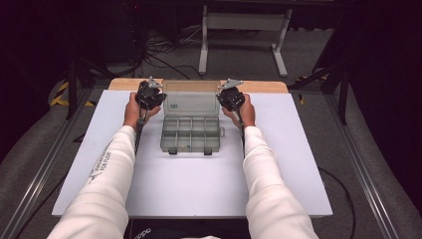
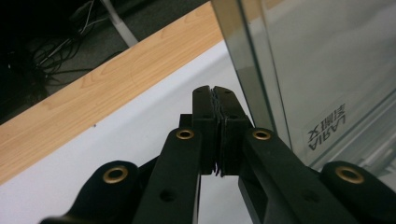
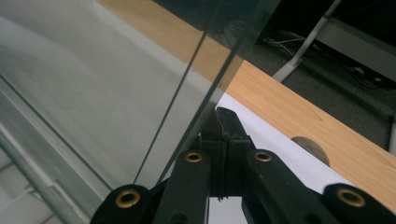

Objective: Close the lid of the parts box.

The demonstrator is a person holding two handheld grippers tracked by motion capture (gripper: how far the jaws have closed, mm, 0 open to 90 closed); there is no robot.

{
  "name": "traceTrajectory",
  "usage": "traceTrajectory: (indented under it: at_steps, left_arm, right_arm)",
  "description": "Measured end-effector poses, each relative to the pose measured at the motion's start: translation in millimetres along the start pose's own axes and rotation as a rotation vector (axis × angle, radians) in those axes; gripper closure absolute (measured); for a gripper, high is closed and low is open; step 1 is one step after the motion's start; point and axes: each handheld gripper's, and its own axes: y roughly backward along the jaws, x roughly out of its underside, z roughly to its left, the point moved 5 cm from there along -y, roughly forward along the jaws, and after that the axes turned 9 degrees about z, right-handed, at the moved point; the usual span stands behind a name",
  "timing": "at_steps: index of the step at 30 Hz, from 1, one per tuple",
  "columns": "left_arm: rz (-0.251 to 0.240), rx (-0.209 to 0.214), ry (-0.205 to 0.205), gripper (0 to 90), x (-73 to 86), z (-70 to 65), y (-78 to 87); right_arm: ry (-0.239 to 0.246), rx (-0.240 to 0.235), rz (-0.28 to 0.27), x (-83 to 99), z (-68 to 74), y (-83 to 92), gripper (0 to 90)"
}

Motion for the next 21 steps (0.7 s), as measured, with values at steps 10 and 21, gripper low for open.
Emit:
traceTrajectory:
  at_steps: [10,21]
  left_arm:
    - [-0.057,-0.004,-0.022,87.5,-8.6,-4.6,26.8]
    - [-0.075,-0.017,-0.041,87.7,-8.9,-12.1,48.6]
  right_arm:
    - [-0.004,-0.003,-0.082,-12.8,-0.1,25.8,90.0]
    - [-0.023,-0.029,-0.136,-19.5,4.3,50.0,90.0]
